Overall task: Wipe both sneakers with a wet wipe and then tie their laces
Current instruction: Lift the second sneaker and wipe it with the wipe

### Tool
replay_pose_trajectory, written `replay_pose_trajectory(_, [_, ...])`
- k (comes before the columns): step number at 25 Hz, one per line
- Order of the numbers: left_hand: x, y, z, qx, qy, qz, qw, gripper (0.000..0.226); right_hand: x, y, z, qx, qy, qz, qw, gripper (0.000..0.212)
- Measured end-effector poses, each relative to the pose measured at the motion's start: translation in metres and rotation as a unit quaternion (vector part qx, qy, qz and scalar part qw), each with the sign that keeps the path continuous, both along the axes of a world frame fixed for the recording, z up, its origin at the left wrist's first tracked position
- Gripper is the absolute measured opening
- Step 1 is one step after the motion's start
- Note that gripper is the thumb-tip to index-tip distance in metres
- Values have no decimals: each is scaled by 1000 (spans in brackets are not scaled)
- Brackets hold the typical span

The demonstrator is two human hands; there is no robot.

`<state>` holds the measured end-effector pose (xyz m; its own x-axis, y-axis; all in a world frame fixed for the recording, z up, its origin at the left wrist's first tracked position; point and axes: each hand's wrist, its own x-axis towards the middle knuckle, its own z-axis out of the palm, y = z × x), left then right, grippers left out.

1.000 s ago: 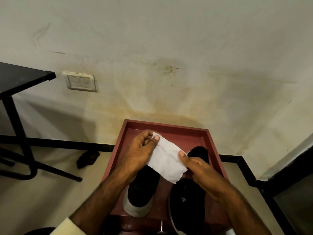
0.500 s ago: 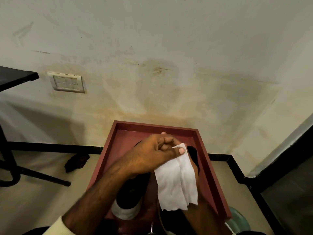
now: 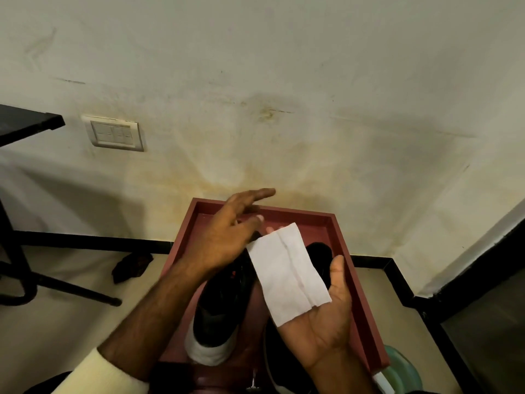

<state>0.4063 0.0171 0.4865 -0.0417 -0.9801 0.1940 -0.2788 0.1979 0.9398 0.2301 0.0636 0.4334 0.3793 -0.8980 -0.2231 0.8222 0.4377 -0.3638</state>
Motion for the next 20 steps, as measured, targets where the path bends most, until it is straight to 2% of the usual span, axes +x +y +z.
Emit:
replay_pose_trajectory(1, [10,0,1,-2,1,2,1000,52,-6,-4,0,2,7,-8,1000,95])
replay_pose_trajectory(2, [20,0,-1,-5,-44,3,999,54,-13,-8,0,2,15,-18,1000,97])
replay_pose_trajectory(3, [27,1,-6,0,-123,-10,992,55,-19,-12,1,-1,19,-31,999,98])
replay_pose_trajectory(4, [31,2,-14,24,-230,-45,972,59,-24,-16,2,-4,22,-46,999,99])
replay_pose_trajectory(6, [28,5,-36,112,-443,-123,881,82,-33,-22,0,-7,25,-75,997,99])
replay_pose_trajectory(7, [25,6,-46,161,-513,-142,831,93,-35,-24,-1,-4,27,-85,996,99])
replay_pose_trajectory(8, [22,6,-56,196,-549,-148,799,100,-35,-24,0,4,33,-94,995,99])
replay_pose_trajectory(9, [18,5,-64,212,-563,-143,786,102,-34,-24,-1,12,40,-101,994,98])
replay_pose_trajectory(11, [11,0,-78,186,-567,-105,795,99,-29,-23,-2,25,55,-108,992,97])
replay_pose_trajectory(14, [8,-5,-86,134,-534,-54,833,82,-22,-23,-1,37,80,-120,989,95])
replay_pose_trajectory(16, [13,-7,-86,115,-472,-44,873,72,-22,-27,1,31,101,-137,985,93])
replay_pose_trajectory(18, [16,-4,-78,78,-385,-28,919,74,-14,-27,-1,3,156,-135,978,91])
replay_pose_trajectory(20, [11,3,-70,44,-306,-11,951,76,4,-21,-1,-64,277,-80,956,94])
